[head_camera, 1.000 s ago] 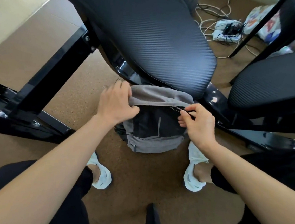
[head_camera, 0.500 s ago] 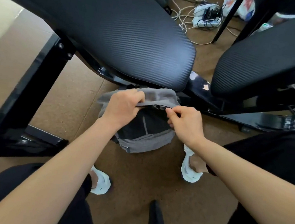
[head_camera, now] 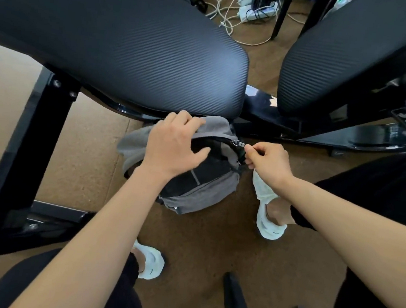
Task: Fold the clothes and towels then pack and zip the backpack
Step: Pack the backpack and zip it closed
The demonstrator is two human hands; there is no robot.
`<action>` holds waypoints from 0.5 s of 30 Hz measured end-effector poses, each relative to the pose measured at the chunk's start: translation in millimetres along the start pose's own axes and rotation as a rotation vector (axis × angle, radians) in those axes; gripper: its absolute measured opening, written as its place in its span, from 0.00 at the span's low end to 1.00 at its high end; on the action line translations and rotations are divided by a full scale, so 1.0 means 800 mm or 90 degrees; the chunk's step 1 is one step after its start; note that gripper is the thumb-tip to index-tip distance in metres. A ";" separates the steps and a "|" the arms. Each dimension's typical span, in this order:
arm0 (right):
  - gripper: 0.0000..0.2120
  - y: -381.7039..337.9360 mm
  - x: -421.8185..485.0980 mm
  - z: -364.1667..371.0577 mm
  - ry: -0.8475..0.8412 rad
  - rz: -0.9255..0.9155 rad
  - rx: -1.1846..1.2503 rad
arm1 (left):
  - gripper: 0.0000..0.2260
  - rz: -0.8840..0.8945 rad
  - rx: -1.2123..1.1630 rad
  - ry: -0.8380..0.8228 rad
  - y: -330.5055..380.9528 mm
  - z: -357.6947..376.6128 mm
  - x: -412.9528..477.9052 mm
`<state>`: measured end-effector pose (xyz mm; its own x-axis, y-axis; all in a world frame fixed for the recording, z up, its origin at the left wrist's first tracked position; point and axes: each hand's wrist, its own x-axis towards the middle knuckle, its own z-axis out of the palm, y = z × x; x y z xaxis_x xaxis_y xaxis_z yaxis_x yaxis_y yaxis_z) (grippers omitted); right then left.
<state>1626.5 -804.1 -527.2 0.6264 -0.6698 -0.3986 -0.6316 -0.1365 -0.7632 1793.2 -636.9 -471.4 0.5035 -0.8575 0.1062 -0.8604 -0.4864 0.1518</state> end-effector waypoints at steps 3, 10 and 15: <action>0.14 0.003 0.000 0.003 -0.014 0.007 0.039 | 0.23 0.050 0.055 -0.021 0.025 0.020 0.019; 0.13 0.013 0.023 0.011 0.004 -0.004 0.067 | 0.11 0.039 0.029 0.001 0.030 0.041 0.038; 0.15 0.048 0.048 0.025 -0.016 0.095 0.056 | 0.11 0.006 0.010 0.065 0.006 0.034 0.039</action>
<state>1635.5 -820.6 -581.7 0.5400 -0.6598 -0.5225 -0.6765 0.0291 -0.7359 1802.7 -670.8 -494.5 0.5007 -0.8406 0.2067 -0.8655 -0.4823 0.1351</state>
